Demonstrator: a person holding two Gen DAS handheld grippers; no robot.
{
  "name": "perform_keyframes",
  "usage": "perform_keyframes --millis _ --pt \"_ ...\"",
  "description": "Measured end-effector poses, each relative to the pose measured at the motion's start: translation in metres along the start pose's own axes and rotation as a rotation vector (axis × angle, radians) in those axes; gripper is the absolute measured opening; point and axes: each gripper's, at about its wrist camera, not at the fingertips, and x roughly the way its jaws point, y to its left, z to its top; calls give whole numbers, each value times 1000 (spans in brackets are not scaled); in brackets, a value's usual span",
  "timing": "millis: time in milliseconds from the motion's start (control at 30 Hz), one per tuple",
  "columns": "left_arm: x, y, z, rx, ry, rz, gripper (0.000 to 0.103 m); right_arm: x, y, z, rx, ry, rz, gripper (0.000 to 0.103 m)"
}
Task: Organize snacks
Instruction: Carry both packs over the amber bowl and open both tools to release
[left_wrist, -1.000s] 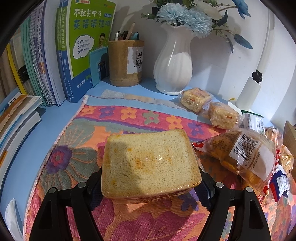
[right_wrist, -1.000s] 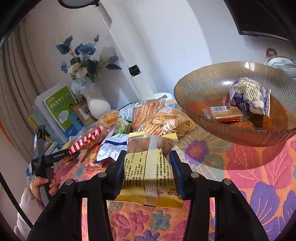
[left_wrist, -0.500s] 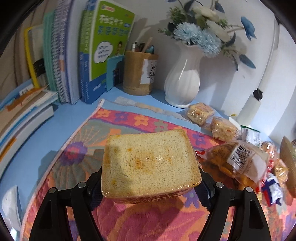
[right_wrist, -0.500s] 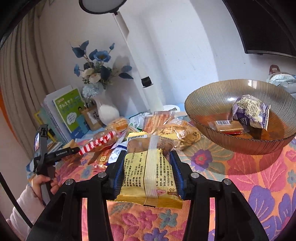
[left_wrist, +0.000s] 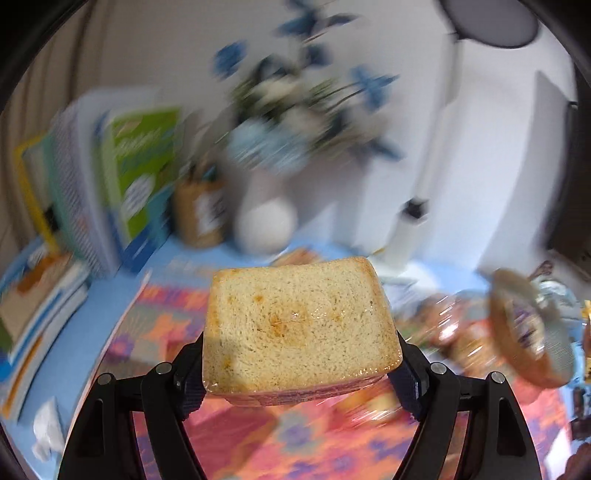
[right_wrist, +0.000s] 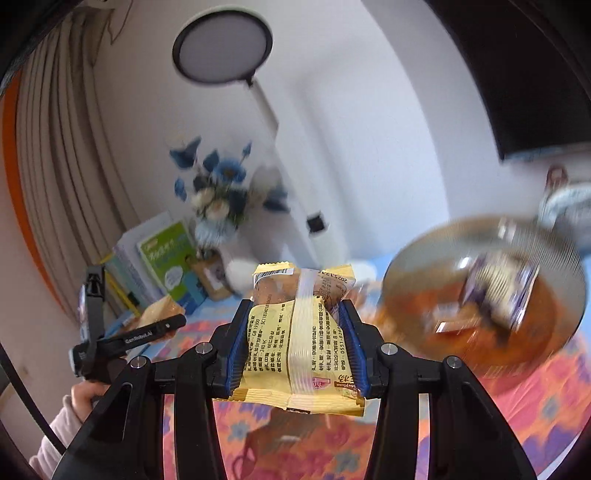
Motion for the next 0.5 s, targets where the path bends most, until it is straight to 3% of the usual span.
perform_keyframes --millis 233,400,500 --pt "7 -123 48 136 -28 -180 80 -4 -61 52 48 -27 -105 45" --pt "40 -209 45 217 28 -340 80 -13 -109 60 100 4 -219 45" --pt "69 -251 32 279 105 -401 80 -12 -133 57 125 30 -281 47"
